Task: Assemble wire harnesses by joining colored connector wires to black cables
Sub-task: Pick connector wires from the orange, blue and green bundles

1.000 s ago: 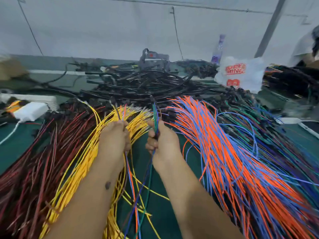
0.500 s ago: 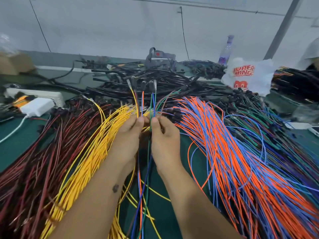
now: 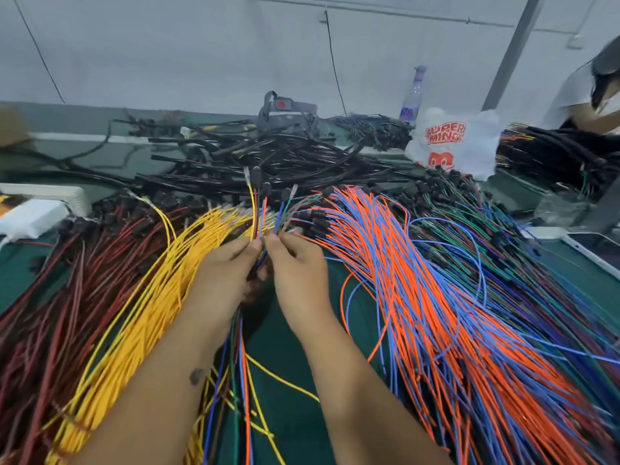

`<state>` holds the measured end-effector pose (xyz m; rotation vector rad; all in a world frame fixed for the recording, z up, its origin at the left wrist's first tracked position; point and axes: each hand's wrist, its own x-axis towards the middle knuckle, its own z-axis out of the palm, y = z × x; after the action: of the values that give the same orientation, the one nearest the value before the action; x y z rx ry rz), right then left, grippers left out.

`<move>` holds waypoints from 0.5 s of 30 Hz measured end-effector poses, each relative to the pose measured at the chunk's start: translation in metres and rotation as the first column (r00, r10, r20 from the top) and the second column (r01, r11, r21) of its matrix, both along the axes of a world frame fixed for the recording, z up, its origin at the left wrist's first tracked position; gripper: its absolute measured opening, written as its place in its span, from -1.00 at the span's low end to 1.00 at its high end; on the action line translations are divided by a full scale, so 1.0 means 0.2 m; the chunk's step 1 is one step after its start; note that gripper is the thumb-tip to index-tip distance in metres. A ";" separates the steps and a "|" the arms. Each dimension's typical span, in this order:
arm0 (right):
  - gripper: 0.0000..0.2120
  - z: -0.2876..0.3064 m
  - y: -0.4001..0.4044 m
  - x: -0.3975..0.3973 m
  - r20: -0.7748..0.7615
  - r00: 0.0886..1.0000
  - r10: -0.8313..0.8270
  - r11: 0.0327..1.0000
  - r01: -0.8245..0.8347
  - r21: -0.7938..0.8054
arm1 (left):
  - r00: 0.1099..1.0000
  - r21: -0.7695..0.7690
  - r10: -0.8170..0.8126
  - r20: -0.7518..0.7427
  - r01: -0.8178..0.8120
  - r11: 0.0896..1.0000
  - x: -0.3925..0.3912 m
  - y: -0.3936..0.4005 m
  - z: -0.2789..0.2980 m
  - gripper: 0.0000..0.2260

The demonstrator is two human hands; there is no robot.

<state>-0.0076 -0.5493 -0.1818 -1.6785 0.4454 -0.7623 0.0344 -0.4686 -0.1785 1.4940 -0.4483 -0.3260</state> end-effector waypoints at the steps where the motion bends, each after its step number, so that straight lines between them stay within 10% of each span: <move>1: -0.61 0.00 0.00 0.00 -0.014 1.000 -0.001 1.000 0.001 0.002 | 1.000 0.041 -0.007 0.017 0.006 0.999 0.00 0.00 -0.01 -0.72; 8: -0.69 0.00 0.00 -0.03 0.174 0.980 -0.099 0.878 0.168 -0.448 | 0.996 0.041 -0.085 0.007 0.084 0.996 -0.03 0.00 0.03 -0.77; 15: -0.63 -0.03 -0.06 0.01 0.018 0.999 -0.032 0.987 0.029 0.160 | 0.992 0.277 -0.051 0.111 0.018 0.961 -0.02 -0.01 0.00 -0.71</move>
<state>-0.0048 -0.5612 -0.1871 -1.5161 0.5059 -0.7451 0.0298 -0.4710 -0.1786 1.7853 -0.5399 -0.3396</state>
